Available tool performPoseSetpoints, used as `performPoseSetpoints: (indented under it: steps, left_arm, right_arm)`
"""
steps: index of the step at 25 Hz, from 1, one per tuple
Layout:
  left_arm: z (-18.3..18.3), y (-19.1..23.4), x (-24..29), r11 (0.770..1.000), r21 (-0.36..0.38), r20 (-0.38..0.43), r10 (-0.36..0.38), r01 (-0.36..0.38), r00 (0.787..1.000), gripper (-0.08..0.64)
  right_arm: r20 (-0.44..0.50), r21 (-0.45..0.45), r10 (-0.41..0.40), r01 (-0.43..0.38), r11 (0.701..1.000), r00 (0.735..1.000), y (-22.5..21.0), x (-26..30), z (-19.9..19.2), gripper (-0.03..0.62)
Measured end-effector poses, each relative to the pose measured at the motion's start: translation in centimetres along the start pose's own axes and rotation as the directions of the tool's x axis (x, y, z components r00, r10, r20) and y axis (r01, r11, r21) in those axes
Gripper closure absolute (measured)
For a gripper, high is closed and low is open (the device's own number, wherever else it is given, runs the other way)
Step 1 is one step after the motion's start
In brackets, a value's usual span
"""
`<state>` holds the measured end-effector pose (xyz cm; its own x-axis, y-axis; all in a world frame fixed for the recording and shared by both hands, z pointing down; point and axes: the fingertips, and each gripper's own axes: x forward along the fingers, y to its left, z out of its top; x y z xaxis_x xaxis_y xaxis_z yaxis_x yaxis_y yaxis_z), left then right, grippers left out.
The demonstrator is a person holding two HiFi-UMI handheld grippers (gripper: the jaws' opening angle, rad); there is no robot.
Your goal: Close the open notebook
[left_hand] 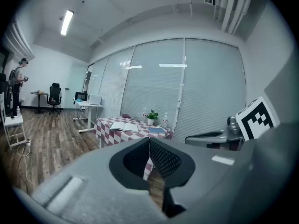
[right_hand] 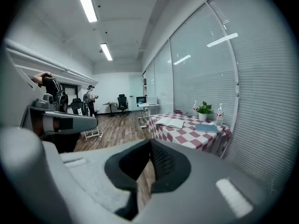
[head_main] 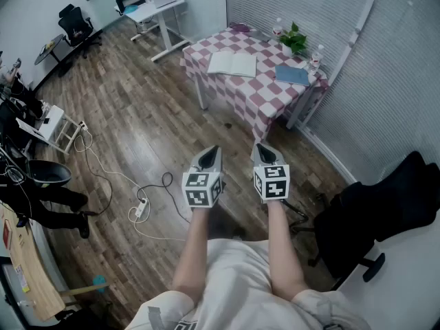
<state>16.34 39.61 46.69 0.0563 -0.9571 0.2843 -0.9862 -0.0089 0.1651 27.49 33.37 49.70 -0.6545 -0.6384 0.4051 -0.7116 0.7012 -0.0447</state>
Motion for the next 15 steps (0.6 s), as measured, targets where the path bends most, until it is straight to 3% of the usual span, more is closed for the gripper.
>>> performPoseSetpoints:
  steps: [8,15]
  left_arm:
    - [-0.7,0.6,0.6,0.998,-0.059,0.002,-0.002,0.002,1.000,0.551]
    - [0.0,2.8,0.5,0.999,-0.038,-0.001,0.026,-0.026,1.000,0.551]
  right_arm:
    - [0.031,-0.008,0.053,-0.052,0.999,0.998,-0.2,1.3,0.4,0.591]
    - [0.058,0.017,0.084,-0.085,0.996,0.995,0.2,2.6,1.1,0.591]
